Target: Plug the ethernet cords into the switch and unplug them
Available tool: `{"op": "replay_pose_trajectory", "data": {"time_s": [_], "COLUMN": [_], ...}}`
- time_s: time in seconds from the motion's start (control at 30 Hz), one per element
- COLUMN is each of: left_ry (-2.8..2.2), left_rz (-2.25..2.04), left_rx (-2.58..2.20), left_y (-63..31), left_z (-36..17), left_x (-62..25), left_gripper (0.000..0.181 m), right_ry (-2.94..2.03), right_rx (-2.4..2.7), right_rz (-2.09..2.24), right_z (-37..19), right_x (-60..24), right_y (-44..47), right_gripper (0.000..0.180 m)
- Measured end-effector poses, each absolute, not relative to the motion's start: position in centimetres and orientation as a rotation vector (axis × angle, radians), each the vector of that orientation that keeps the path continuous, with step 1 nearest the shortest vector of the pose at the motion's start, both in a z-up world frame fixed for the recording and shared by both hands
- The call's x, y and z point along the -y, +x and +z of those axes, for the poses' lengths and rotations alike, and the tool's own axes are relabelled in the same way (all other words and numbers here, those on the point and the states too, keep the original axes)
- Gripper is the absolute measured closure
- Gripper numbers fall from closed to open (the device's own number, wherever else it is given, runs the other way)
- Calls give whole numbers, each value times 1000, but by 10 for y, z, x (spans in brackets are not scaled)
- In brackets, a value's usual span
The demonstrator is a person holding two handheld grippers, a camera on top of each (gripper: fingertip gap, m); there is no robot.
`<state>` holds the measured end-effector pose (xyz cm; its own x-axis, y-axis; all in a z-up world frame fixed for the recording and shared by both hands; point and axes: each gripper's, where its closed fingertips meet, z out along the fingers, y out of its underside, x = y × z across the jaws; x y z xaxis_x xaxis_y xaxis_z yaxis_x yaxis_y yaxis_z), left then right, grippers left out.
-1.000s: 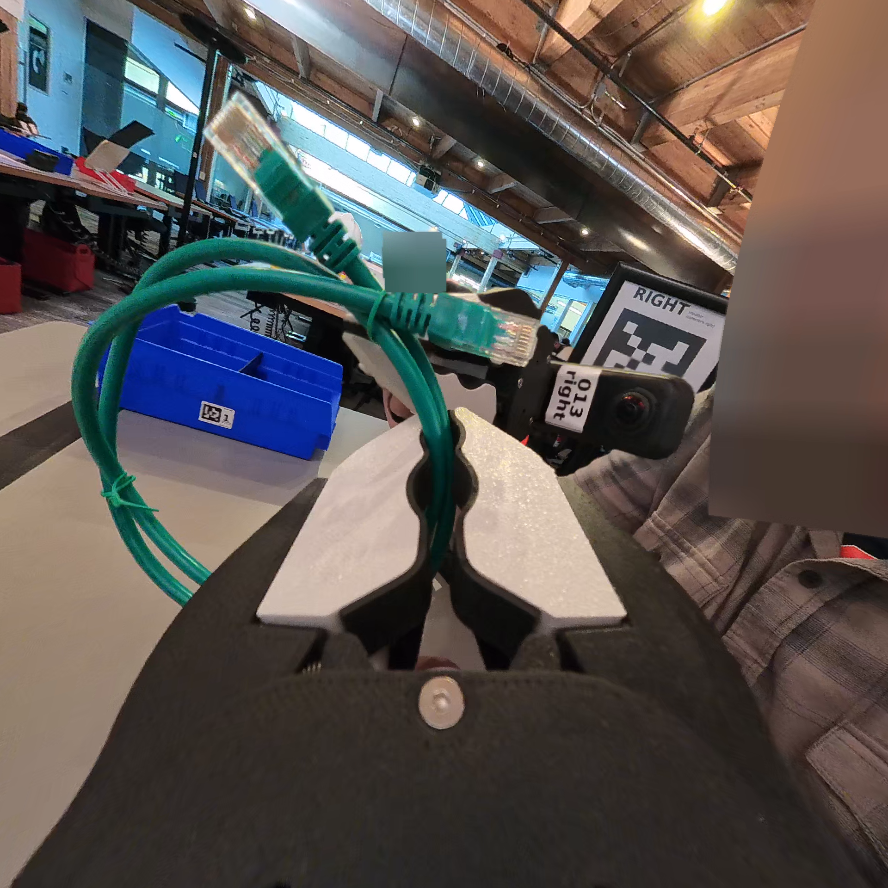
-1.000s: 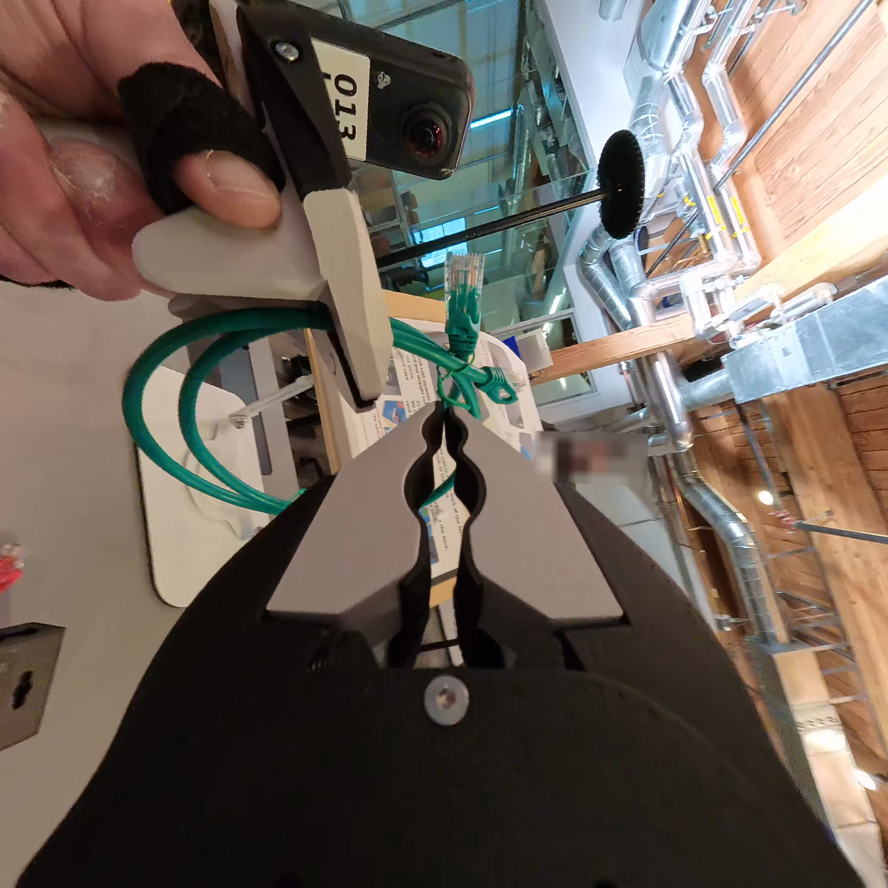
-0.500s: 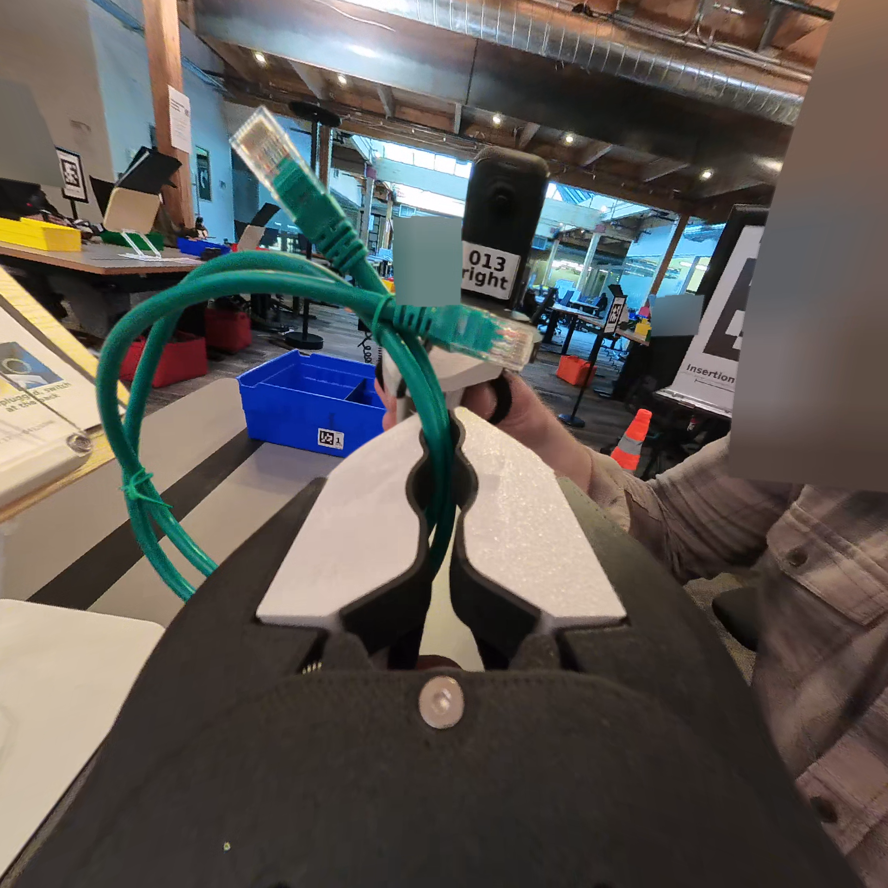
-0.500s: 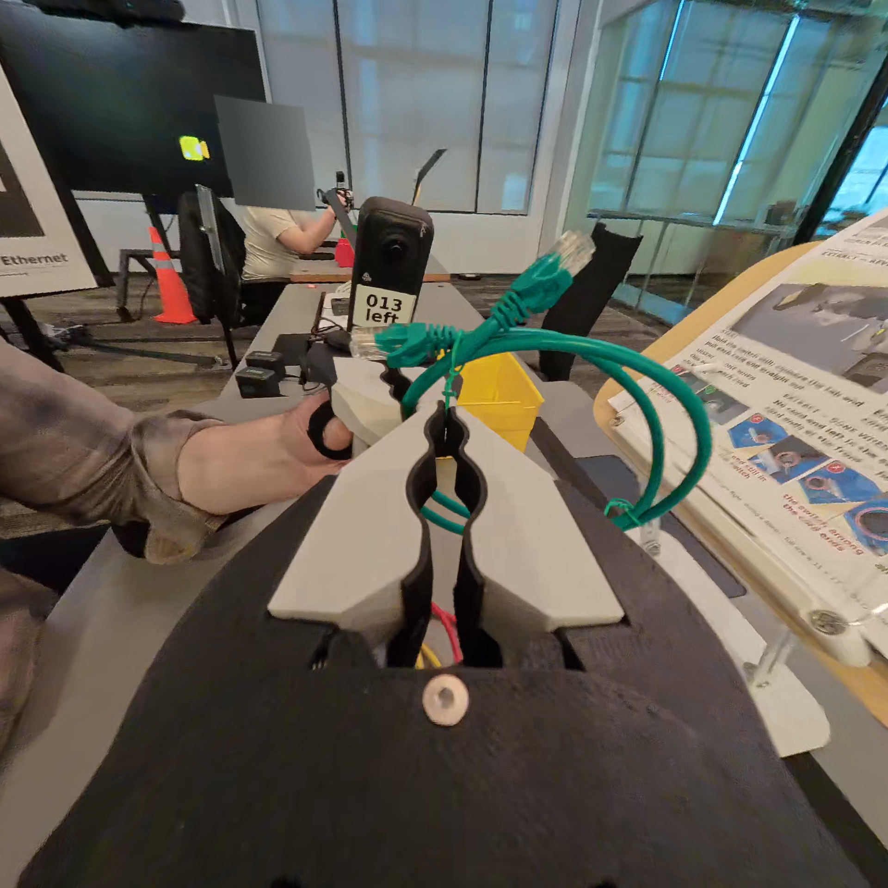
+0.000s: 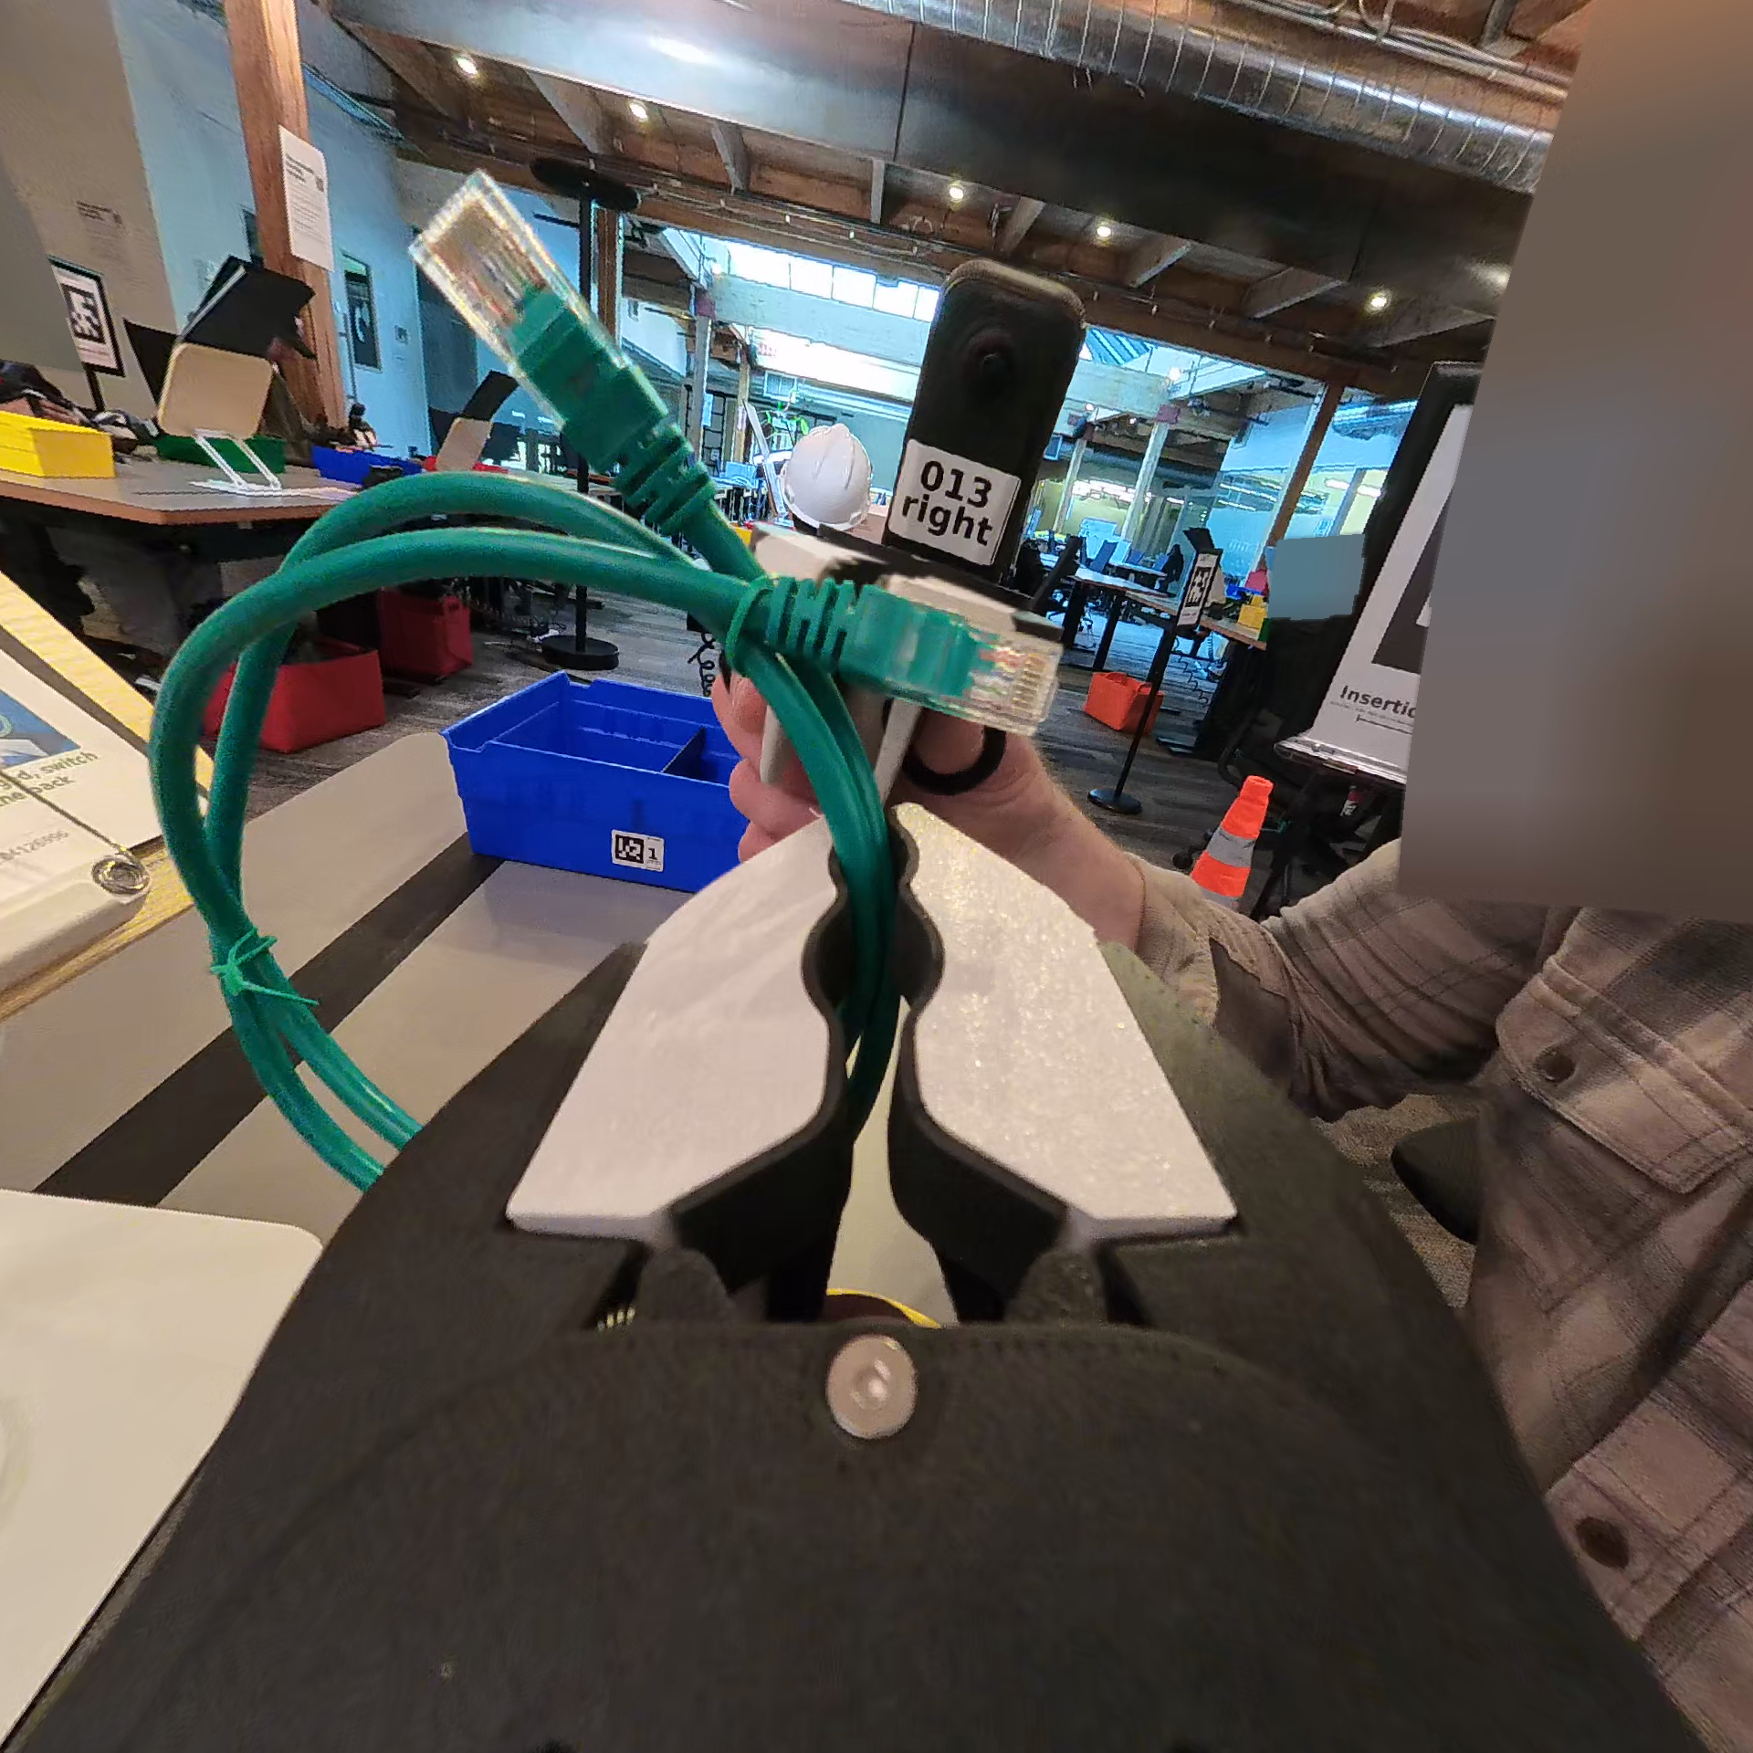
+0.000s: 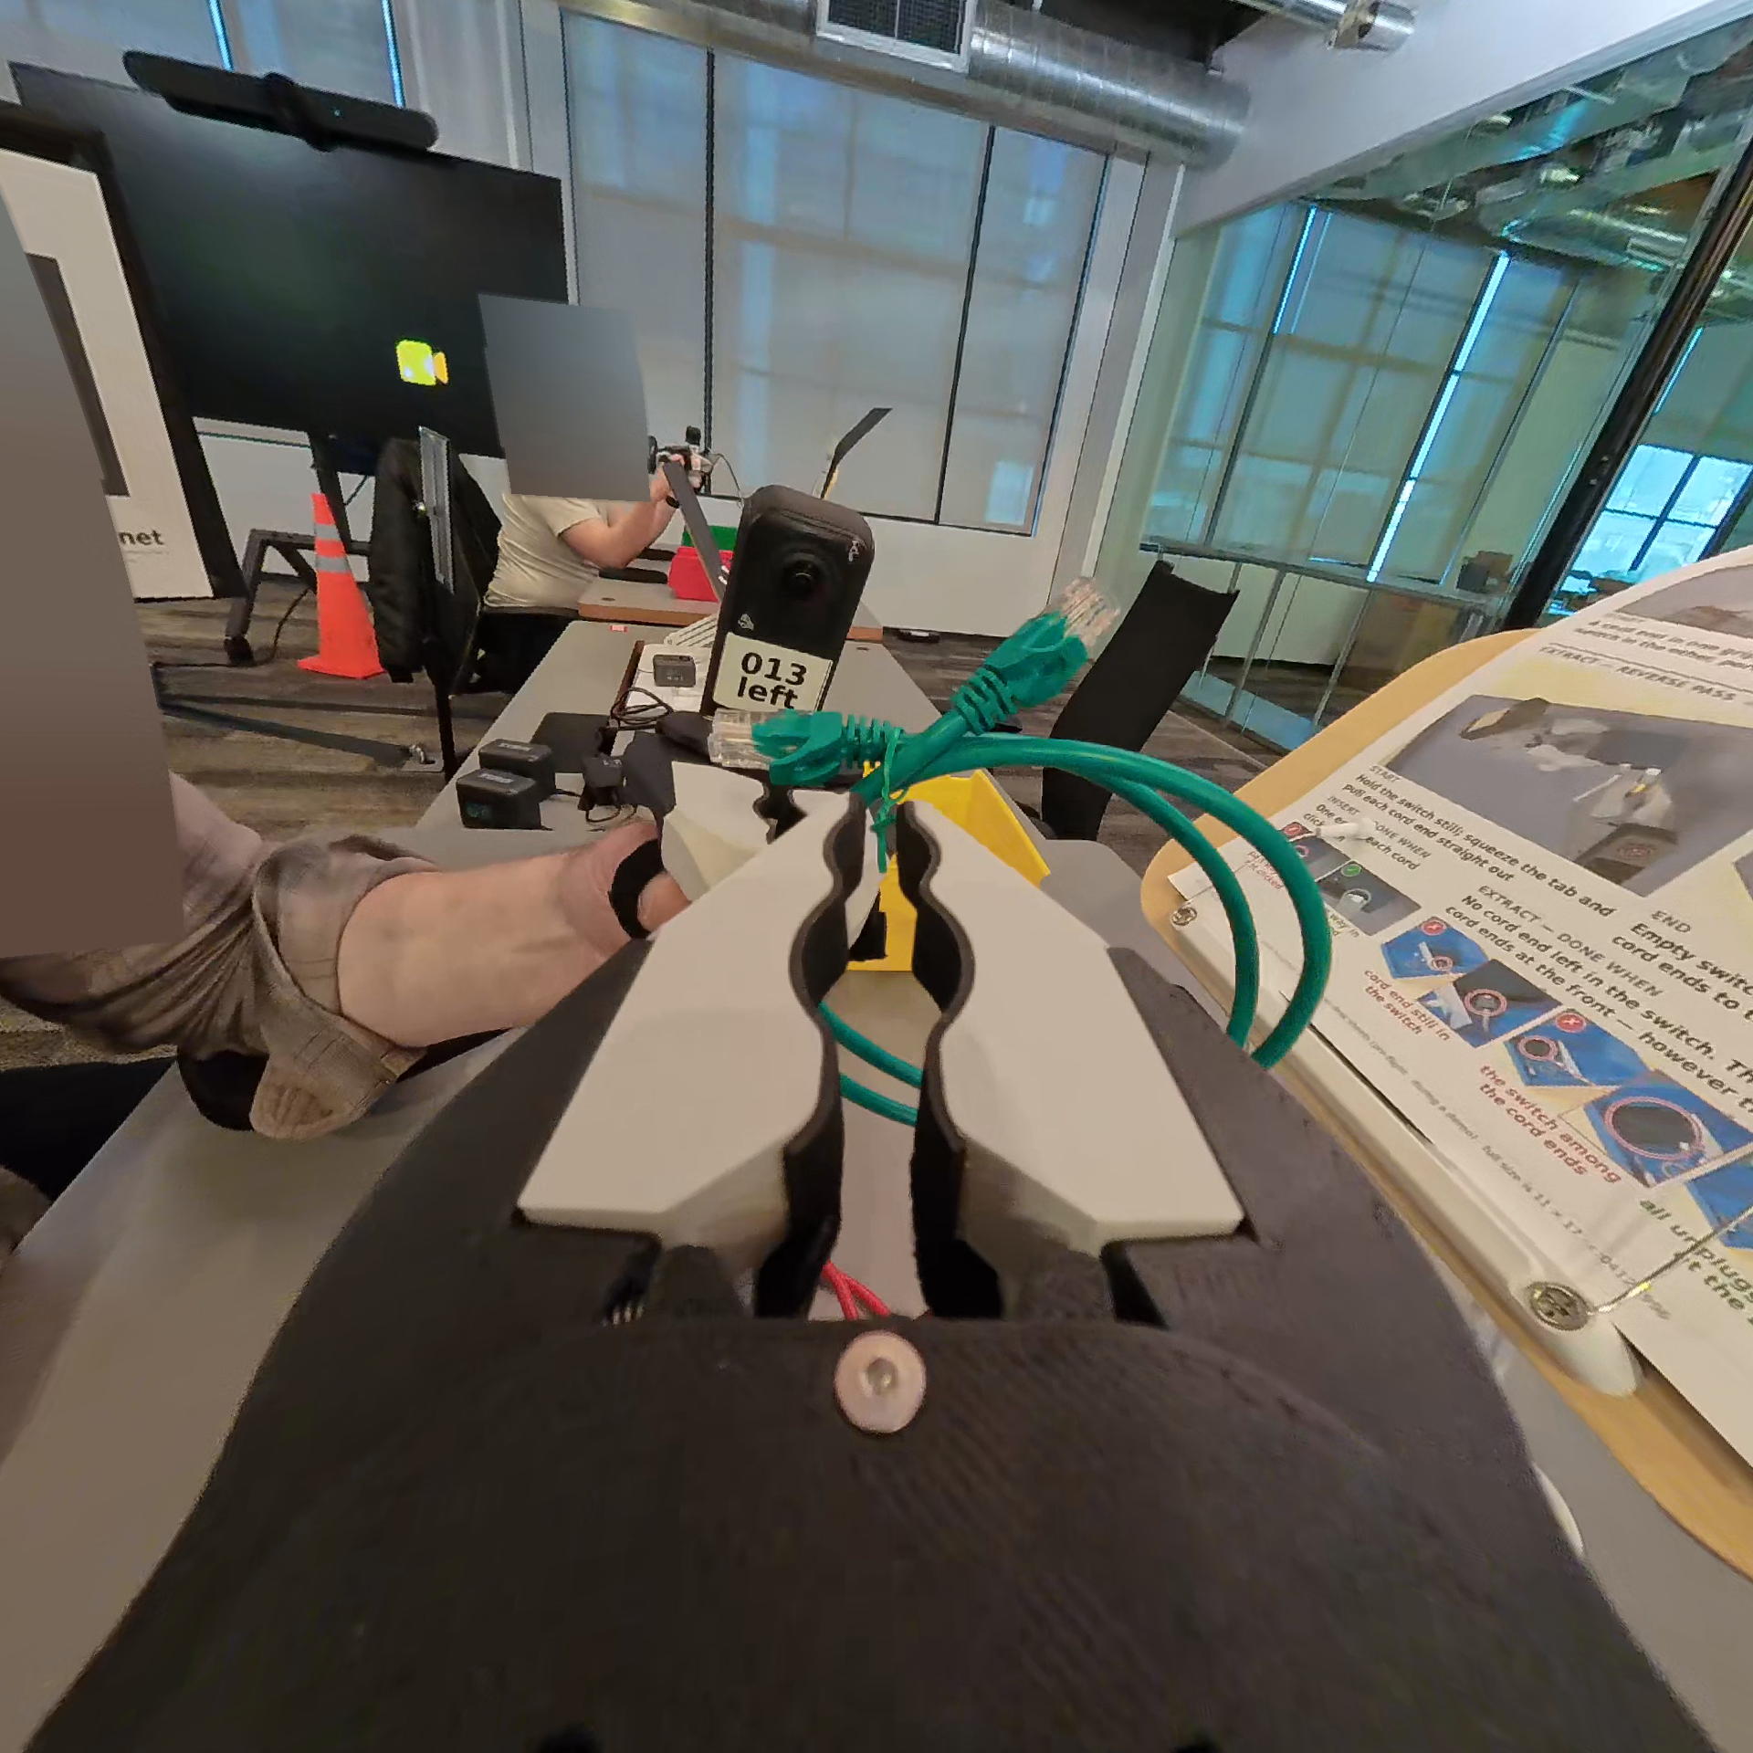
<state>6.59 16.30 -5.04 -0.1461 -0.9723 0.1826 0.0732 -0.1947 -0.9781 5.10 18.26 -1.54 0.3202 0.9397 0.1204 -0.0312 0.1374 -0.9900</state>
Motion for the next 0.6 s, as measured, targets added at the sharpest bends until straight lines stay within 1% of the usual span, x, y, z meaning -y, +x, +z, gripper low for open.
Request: {"op": "replay_pose_trajectory", "data": {"time_s": [0.03, 0.13, 0.27, 0.37, 0.5, 0.53, 0.6], "left_ry": [-1215, -1212, -1218, -1216, -1222, -1211, -1209], "left_rz": [-1491, -1494, -1505, -1563, -1696, -1727, -1739], "left_rx": [-1153, -1150, -1124, -1091, -1039, -1019, -1021], "left_y": [66, 67, 67, 67, 67, 67, 68], "left_z": [-51, -51, -48, -44, -40, -38, -37], "left_x": [-163, -162, -163, -162, -159, -159, -156], "left_gripper": [178, 178, 178, 179, 178, 179, 179], "right_ry": [-1210, -1205, -1143, -1067, -951, -929, -937], "right_rx": [992, 1003, 1058, 1189, 1365, 1380, 1410], "right_rz": [911, 903, 705, 292, -422, -517, -564], "right_z": [-15, -15, -12, -16, -25, -24, -27], "right_x": [-182, -180, -176, -172, -176, -176, -177], "right_y": [51, 51, 48, 43, 51, 53, 59], "right_gripper": [179, 180, 180, 180, 180, 180, 180]}}
